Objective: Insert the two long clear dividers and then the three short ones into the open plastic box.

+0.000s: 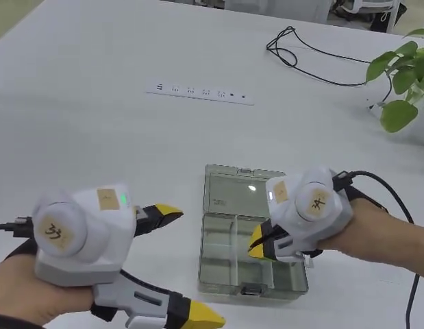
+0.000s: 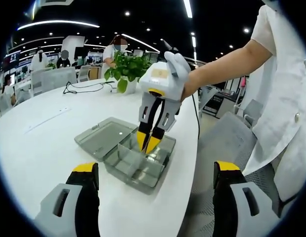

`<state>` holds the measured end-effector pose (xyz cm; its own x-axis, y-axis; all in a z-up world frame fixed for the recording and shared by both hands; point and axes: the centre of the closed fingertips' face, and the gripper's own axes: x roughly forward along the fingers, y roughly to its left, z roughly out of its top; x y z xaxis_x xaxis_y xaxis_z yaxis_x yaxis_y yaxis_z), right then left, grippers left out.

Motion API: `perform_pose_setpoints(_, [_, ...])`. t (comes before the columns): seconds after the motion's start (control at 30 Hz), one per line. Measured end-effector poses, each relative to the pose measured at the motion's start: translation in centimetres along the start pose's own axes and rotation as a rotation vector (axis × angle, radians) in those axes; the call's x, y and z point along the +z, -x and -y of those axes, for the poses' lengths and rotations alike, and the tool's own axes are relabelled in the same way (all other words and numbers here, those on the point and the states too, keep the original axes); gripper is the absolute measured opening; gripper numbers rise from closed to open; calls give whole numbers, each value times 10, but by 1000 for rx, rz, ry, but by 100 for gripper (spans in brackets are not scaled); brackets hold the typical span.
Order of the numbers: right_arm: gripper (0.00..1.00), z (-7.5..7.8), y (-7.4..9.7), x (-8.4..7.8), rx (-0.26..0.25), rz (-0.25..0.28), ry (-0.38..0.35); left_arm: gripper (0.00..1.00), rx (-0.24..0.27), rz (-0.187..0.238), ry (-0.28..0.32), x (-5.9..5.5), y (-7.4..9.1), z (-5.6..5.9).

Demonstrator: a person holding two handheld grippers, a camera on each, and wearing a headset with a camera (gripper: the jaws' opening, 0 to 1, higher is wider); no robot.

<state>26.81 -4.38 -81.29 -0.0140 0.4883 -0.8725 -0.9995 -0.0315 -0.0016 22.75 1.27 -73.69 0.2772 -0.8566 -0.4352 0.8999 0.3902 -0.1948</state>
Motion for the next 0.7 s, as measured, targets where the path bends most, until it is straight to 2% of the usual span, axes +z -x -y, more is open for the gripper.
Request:
perform_pose_setpoints(0.27, [14,1,8,2,-10,20,-22,99,7,0,-3,0,2,-1])
perform_pose_setpoints(0.7, [25,3,34,3,-44,92,-106,99,16,-7,1,-4,6,-1])
